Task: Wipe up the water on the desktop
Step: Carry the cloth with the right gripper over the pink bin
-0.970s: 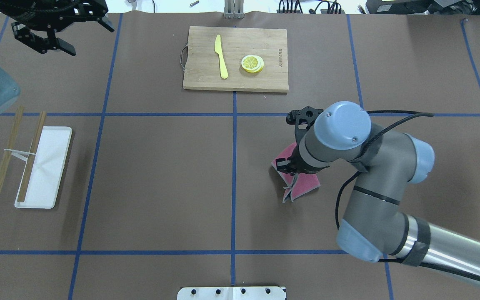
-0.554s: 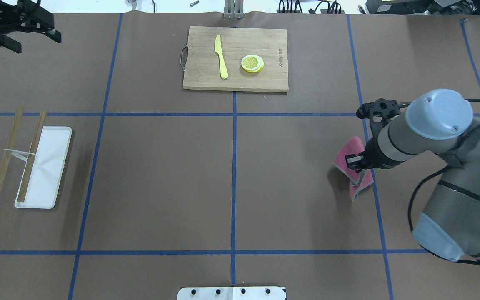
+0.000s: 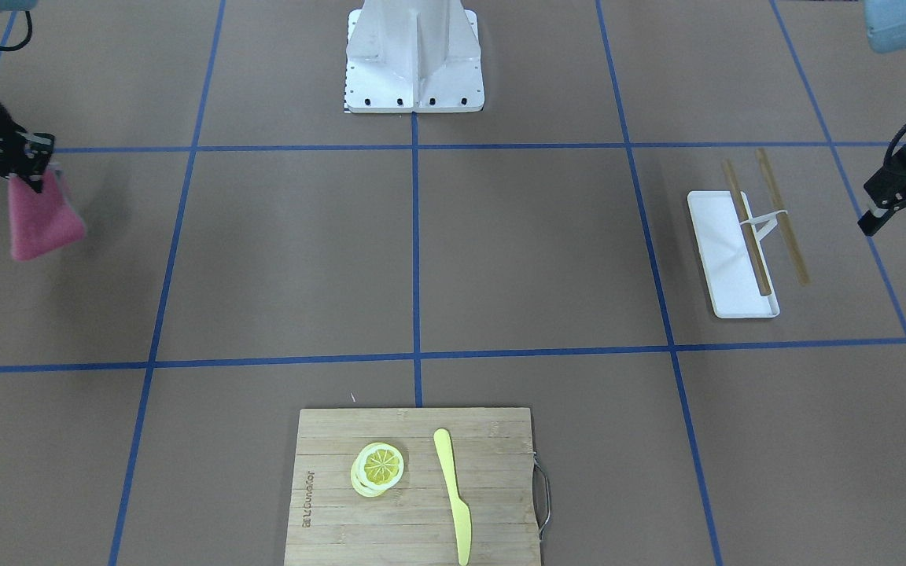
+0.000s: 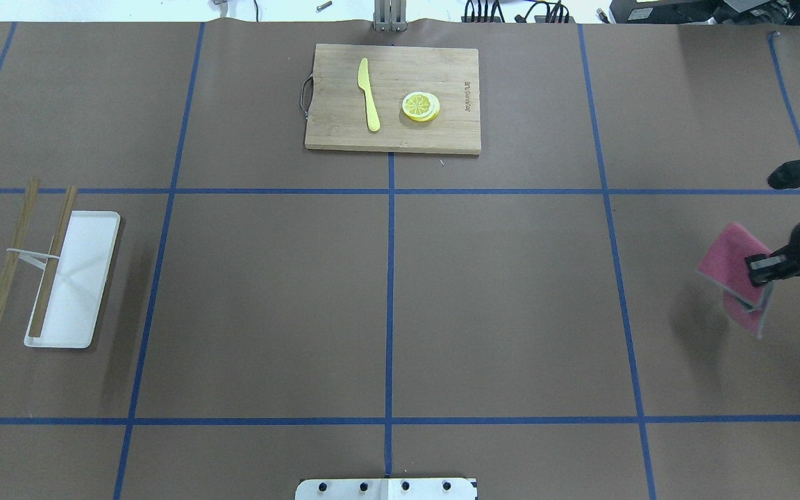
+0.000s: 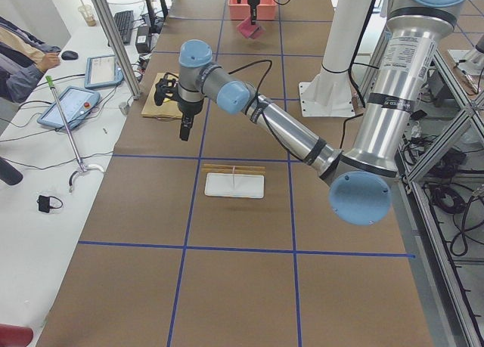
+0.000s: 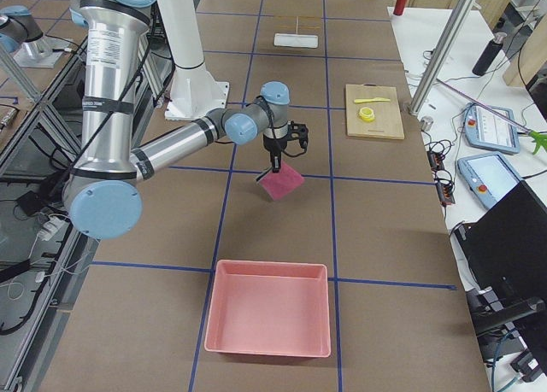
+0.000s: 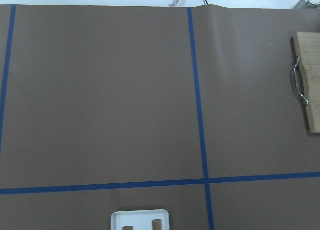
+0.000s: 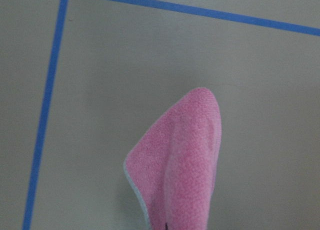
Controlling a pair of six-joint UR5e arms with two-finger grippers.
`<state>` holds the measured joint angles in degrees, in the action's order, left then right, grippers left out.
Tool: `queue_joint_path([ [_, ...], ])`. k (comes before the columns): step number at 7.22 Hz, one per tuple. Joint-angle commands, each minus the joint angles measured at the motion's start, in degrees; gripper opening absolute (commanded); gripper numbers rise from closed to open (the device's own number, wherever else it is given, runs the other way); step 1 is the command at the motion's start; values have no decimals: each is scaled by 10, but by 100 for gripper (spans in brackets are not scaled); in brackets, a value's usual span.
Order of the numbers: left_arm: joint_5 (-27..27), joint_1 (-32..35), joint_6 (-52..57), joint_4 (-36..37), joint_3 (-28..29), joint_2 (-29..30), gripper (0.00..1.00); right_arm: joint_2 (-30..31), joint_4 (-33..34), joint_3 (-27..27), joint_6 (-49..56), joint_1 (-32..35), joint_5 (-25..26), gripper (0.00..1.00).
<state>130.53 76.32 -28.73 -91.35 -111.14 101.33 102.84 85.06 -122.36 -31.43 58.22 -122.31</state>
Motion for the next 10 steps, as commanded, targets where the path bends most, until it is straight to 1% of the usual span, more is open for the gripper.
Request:
queue_joint_path([
  [1, 0, 9, 53, 2, 3, -33, 98, 58, 19, 28, 227, 179, -57, 0],
  [2, -1, 10, 64, 2, 4, -46, 98, 54, 67, 47, 317, 252, -74, 0],
  [3, -1, 11, 65, 2, 6, -55, 98, 47, 110, 69, 418, 316, -73, 0],
  [4, -1, 10, 65, 2, 7, -56, 98, 26, 138, 97, 484, 365, -69, 0],
  [5, -1, 10, 65, 1, 7, -56, 98, 13, 146, 126, 527, 390, -62, 0],
  [6, -1, 10, 64, 2, 7, -56, 98, -2, 145, 159, 549, 398, -53, 0],
  [8, 0, 10, 61, 2, 9, -56, 98, -8, 142, 198, 552, 398, -43, 0],
  [9, 1, 10, 57, 7, 7, -55, 98, -15, 143, 207, 552, 398, -37, 0],
  [10, 1, 10, 58, 13, 10, -55, 98, -9, 141, 214, 543, 398, -43, 99],
])
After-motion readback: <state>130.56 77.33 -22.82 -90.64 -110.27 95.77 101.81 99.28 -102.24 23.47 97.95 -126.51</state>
